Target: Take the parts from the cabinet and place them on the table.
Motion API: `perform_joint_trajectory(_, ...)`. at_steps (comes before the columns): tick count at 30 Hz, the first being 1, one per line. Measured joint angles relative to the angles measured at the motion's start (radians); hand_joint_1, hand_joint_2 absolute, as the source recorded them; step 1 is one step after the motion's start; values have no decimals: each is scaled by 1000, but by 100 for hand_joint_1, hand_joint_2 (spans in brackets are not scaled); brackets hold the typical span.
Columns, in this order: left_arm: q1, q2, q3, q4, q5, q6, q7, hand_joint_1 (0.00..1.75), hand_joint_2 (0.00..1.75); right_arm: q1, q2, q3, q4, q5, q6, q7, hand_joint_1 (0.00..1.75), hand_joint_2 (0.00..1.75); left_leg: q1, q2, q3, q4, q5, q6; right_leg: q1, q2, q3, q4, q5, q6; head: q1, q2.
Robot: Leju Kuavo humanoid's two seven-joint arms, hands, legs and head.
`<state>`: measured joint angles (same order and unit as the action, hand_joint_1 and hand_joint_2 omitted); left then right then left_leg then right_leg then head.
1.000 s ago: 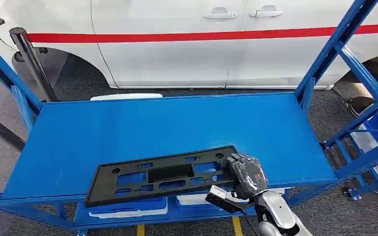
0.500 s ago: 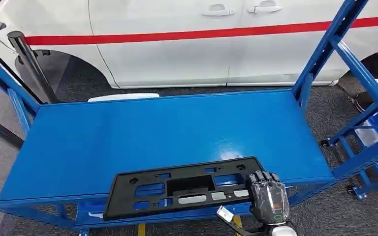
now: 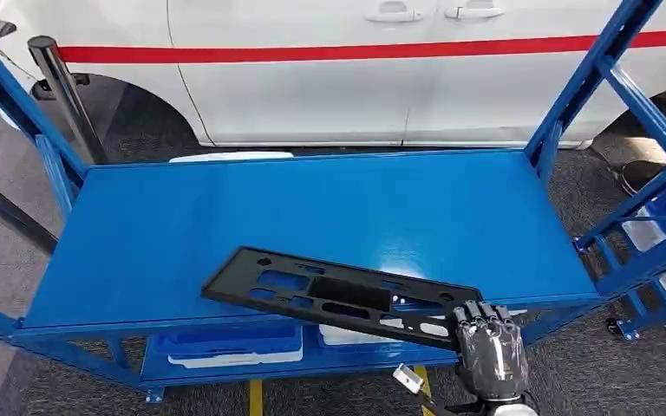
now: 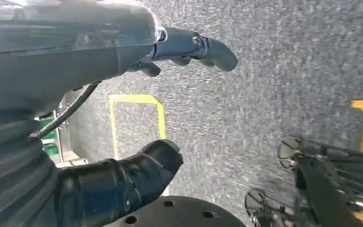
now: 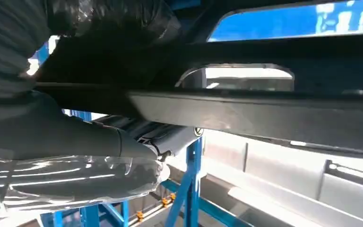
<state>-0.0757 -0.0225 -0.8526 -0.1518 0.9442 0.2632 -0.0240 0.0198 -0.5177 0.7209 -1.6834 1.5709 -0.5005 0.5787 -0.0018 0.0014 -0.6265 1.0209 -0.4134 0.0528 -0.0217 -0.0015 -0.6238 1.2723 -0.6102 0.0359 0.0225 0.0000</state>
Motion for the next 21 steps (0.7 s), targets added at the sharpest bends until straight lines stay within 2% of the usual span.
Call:
perform_joint_trajectory(1, 0, 0, 0, 0, 0, 0, 0, 0, 175, -5, -3, 7, 0, 0, 0, 0, 175, 175, 0, 0, -10, 2, 8, -3, 0, 0, 65, -98, 42, -3, 0, 0)
perform_joint_trajectory(2, -1, 0, 0, 0, 0, 0, 0, 0, 175, -9, -7, 11, -1, 0, 0, 0, 175, 175, 0, -1, -16, 4, 14, -7, -1, 0, 132, -197, 66, -5, 0, 0)
perform_joint_trajectory(3, -1, 0, 0, 0, 0, 0, 0, 0, 175, -15, -9, 14, -3, 0, 0, 0, 175, 175, -3, -2, -21, 6, 19, -13, 1, 2, 167, -265, 40, -8, 0, 0)
perform_joint_trajectory(4, -1, 0, -1, 0, 0, 0, 0, 0, 175, -16, -11, 18, -3, -1, 0, 0, 175, 175, -3, -3, -18, 3, 28, -21, 11, 4, 160, -256, 64, -17, -2, 0)
perform_joint_trajectory(6, -2, -1, -2, 0, 0, 0, 0, 0, 175, -20, -17, 23, -6, 0, 0, 0, 175, 175, 0, -3, -20, 1, 42, -30, 16, 5, 150, -261, 66, -24, -2, 0)
perform_joint_trajectory(7, -1, -2, -2, 0, 3, 0, 0, 0, 175, -21, -17, 27, -6, 0, 0, 0, 175, 175, -1, -5, -23, -4, 51, -39, 16, 4, 144, -265, 77, -36, 0, 0)
perform_joint_trajectory(8, 2, -2, -2, 2, 7, -2, 0, 0, 175, -29, -16, 34, -6, 0, 2, 0, 175, 175, 6, -5, -31, 6, 42, -43, 8, -3, 132, -270, 92, -48, 0, 0)
perform_joint_trajectory(9, 3, -2, -2, 2, 14, -5, -1, 0, 175, -38, -16, 44, -6, 0, 2, 0, 175, 175, 5, -5, -44, 26, 0, -47, 9, -2, 122, -270, 101, -54, -1, 0)
perform_joint_trajectory(10, 3, -2, -2, 2, 19, -10, -4, 0, 175, -50, -15, 56, -3, 0, 5, 0, 175, 175, 6, -5, -61, 87, -78, -50, 9, -3, 105, -270, 114, -63, -2, 0)
perform_joint_trajectory(11, 4, -2, -2, 2, 30, -18, -6, 0, 175, -64, -4, 70, 4, 0, 8, 0, 175, 175, 6, -5, -77, 162, -141, -53, 10, -2, 90, -270, 125, -66, -3, 0)
perform_joint_trajectory(12, 4, 1, -2, 2, 40, -24, -11, 0, 175, -78, 12, 81, 13, 0, 10, 0, 175, 175, 6, -5, -90, 229, -179, -55, 12, -2, 76, -269, 137, -67, -2, 0)
perform_joint_trajectory(13, 3, 3, 0, 2, 48, -30, -12, 0, 175, -95, 30, 93, 31, 0, 13, -3, 175, 175, 6, -5, -95, 294, -190, -57, 15, -3, 58, -268, 150, -67, -2, 0)
perform_joint_trajectory(14, 2, 7, 1, 3, 55, -35, -12, 0, 175, -108, 51, 100, 47, 0, 15, -7, 175, 175, 6, -5, -83, 309, -170, -56, 17, -3, 44, -265, 160, -67, -2, 0)
perform_joint_trajectory(15, 3, 12, 3, 3, 60, -40, -12, 0, 175, -121, 73, 106, 63, 0, 15, -11, 175, 175, 5, -5, -51, 283, -132, -53, 18, -3, 28, -262, 170, -67, -2, 0)
perform_joint_trajectory(16, 2, 16, 3, 2, 66, -41, -12, 0, 175, -134, 93, 111, 77, 0, 15, -13, 175, 175, 4, -5, 1, 220, -95, -49, 19, -3, 12, -257, 179, -66, -2, 0)
perform_joint_trajectory(17, 2, 19, 4, 3, 69, -41, -12, 0, 175, -143, 108, 114, 89, 0, 15, -17, 175, 175, 2, -5, 63, 136, -77, -44, 19, -3, 1, -252, 185, -63, -2, 0)
perform_joint_trajectory(18, 1, 24, 4, 3, 71, -42, -13, 0, 175, -152, 126, 117, 100, 0, 15, -20, 175, 175, -4, -5, 130, 42, -93, -34, 18, -3, -7, -247, 191, -61, -3, 0)
perform_joint_trajectory(19, 1, 30, 5, 3, 73, -42, -13, 0, 175, -161, 142, 119, 109, 0, 15, -21, 175, 175, -7, -4, 172, -30, -115, -32, 23, -4, -13, -243, 196, -55, -2, 0)
perform_joint_trajectory(20, 0, 31, 5, 3, 76, -43, -15, 0, 175, -170, 156, 121, 121, 1, 15, -23, 175, 175, -8, -5, 173, -41, -122, -32, 21, -8, -15, -244, 207, -49, -2, 0)
perform_joint_trajectory(21, 1, 32, 5, 3, 78, -44, -15, 0, 175, -180, 167, 123, 132, 1, 15, -25, 175, 175, -11, -6, 164, -40, -115, -29, 17, -10, -16, -248, 216, -44, -2, 0)
